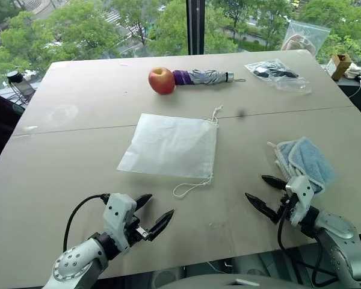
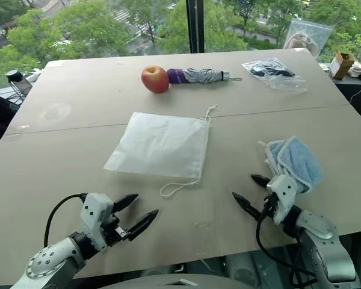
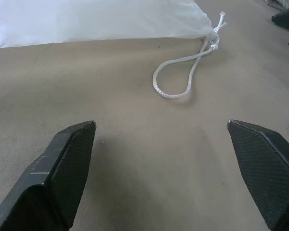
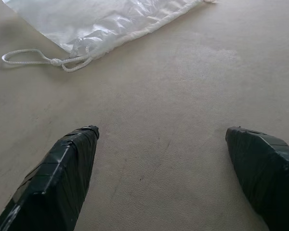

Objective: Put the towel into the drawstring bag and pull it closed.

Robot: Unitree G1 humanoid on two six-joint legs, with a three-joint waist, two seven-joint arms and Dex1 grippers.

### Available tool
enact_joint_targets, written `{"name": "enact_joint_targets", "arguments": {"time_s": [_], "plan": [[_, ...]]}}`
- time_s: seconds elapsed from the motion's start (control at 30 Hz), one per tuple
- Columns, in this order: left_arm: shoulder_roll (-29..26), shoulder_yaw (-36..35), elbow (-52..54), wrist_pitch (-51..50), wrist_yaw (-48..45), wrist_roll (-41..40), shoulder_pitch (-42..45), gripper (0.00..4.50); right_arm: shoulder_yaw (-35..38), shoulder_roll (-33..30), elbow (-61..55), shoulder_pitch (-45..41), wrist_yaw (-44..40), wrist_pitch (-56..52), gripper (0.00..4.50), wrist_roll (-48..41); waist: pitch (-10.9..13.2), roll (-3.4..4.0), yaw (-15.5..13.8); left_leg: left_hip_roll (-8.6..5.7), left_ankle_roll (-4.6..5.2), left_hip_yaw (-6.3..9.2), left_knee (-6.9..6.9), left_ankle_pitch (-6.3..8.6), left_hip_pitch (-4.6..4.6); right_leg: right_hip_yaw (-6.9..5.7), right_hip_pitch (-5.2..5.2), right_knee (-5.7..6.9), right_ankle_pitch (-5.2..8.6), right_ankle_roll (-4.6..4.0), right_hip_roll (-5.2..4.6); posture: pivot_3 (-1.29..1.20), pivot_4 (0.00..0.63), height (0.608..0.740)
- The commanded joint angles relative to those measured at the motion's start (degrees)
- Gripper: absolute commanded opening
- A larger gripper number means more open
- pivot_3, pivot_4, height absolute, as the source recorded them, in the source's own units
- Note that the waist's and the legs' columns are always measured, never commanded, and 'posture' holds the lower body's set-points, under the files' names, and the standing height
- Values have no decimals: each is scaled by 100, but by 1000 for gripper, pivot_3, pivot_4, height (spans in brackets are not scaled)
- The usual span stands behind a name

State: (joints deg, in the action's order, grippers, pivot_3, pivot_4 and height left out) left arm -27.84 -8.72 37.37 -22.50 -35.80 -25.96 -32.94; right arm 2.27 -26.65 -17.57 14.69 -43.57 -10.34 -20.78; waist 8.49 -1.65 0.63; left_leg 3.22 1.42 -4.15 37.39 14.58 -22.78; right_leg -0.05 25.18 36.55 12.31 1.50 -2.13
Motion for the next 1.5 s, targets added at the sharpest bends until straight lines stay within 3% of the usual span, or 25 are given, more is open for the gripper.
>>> {"name": "enact_joint_targets", "arguments": {"time_s": [0.03, 0.67, 0.8, 0.93, 1.07, 1.27, 1.5], "plan": [[-51, 48, 8, 310, -103, 160, -93, 4490, 79, -50, -197, -14, -95, 151, 4500, -108, 0, -1, -1, 0, 0, 0, 0, 0, 0, 0, 0, 0, 0, 0, 0, 0, 150, 740], [20, 28, 26, 279, -19, 15, 162, 4490, 59, -52, -47, -135, -418, 404, 4500, -203, 1, -1, -4, -3, 1, 0, 2, -1, 1, 0, -1, 2, -1, 0, 4, 0, 150, 740], [74, 2, 300, -198, 246, -462, 802, 4490, 121, -186, -147, -283, -592, 309, 4500, -388, 1, -1, -6, -4, 1, 0, 8, -1, 1, 1, -2, 9, -1, -1, 6, 0, 150, 740], [356, 362, 452, -1000, 1005, -758, 2020, 4490, 213, -327, -131, -612, -631, 197, 4500, -532, 1, 0, -33, -10, 2, 3, 24, -2, 4, 2, -9, 22, -2, -1, 11, 0, 150, 740], [628, 1293, 267, -1644, 1782, -47, 3183, 4490, 221, -407, -138, -980, -562, 29, 4500, -579, 2, 1, -56, -14, 3, 7, 69, -1, 10, -8, -47, 27, -5, 0, 24, 0, 150, 740], [1090, 2838, -791, -1577, 2270, 1306, 4477, 4490, 246, -502, -284, -1123, -498, -99, 4500, -559, 2, 1, -115, -18, 6, 8, 80, 1, 5, -9, -50, 27, -7, -4, 26, 0, 150, 740], [1398, 3681, -1831, -1822, 3274, 3077, 5226, 4490, 464, -641, -460, -977, -350, -128, 4500, -583, 3, 1, -138, -17, 7, 14, 81, 1, 2, -9, -51, 28, -7, -4, 33, 0, 150, 740]]}}
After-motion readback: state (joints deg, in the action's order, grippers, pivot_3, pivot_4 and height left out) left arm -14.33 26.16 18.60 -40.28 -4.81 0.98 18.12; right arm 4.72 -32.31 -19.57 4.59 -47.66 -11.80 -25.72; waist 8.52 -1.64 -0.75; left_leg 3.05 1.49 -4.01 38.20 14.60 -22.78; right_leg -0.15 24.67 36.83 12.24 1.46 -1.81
